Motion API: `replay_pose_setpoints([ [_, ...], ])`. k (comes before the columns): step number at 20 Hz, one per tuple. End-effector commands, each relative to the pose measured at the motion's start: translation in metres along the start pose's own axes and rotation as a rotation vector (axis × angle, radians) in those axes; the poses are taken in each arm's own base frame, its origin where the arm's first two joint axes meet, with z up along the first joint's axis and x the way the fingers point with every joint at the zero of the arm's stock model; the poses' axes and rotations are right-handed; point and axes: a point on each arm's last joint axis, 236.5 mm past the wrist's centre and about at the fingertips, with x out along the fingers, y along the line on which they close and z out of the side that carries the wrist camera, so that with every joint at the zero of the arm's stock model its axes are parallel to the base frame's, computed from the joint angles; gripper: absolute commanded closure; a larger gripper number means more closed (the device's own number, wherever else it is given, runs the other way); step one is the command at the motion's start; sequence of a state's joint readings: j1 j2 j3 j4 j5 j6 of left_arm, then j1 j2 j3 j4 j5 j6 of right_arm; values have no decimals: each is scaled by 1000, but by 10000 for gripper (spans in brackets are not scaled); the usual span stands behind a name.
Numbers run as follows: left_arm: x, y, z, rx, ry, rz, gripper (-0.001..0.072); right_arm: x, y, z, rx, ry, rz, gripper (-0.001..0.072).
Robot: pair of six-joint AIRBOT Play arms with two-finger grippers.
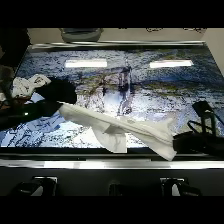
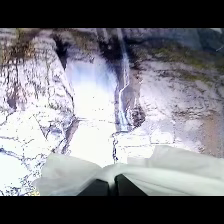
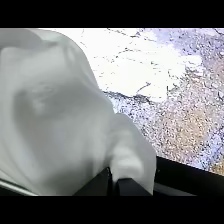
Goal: Fold the shirts.
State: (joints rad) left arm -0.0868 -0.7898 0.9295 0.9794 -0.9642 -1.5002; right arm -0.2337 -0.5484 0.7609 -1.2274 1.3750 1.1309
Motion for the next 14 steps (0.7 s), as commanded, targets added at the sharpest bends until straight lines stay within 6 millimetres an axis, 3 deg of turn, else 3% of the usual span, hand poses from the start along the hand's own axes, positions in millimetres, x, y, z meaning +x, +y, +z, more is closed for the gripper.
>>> replay_pose_setpoints([
  [1, 73, 37, -22, -85, 105, 43, 675, 69, -38, 25, 175, -60, -27, 654],
  [4, 130, 54, -19, -130, 131, 41, 674, 126, -58, 72, 417, -187, 46, 654],
  [7, 164, 59, -11, -163, 167, 30, 674, 156, -70, 106, 636, -299, 124, 634],
  [8, 169, 58, -5, -161, 164, 27, 674, 159, -75, 116, 620, -337, 124, 451],
  [9, 172, 58, -1, -159, 160, 25, 674, 158, -80, 125, 569, -368, 111, 230],
  [10, 172, 57, 3, -156, 155, 23, 674, 151, -86, 135, 481, -399, 76, 125],
  [12, 169, 55, 0, -143, 172, 16, 674, 130, -98, 154, 324, -420, 22, 99],
  [14, 166, 52, -14, -99, 234, -1, 674, 108, -126, 153, 254, -384, -25, 99],
])
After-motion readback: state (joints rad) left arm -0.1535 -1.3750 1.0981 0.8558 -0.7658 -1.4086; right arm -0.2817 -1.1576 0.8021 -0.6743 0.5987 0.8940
